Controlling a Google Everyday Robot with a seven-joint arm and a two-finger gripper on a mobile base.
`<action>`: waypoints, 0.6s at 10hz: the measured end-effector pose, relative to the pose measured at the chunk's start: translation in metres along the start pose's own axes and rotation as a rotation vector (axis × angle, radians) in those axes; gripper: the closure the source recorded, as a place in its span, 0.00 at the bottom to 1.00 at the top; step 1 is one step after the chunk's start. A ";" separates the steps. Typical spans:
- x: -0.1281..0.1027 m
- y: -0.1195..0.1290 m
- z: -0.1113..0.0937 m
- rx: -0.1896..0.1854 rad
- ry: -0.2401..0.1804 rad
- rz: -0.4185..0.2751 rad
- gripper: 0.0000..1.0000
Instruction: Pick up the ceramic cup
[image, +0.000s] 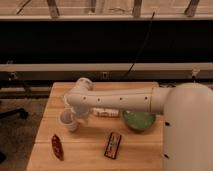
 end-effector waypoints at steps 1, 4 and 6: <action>-0.002 0.000 0.000 0.011 -0.007 -0.010 0.76; -0.004 0.001 -0.004 0.087 -0.040 -0.020 0.99; 0.002 0.002 -0.016 0.098 -0.036 -0.022 1.00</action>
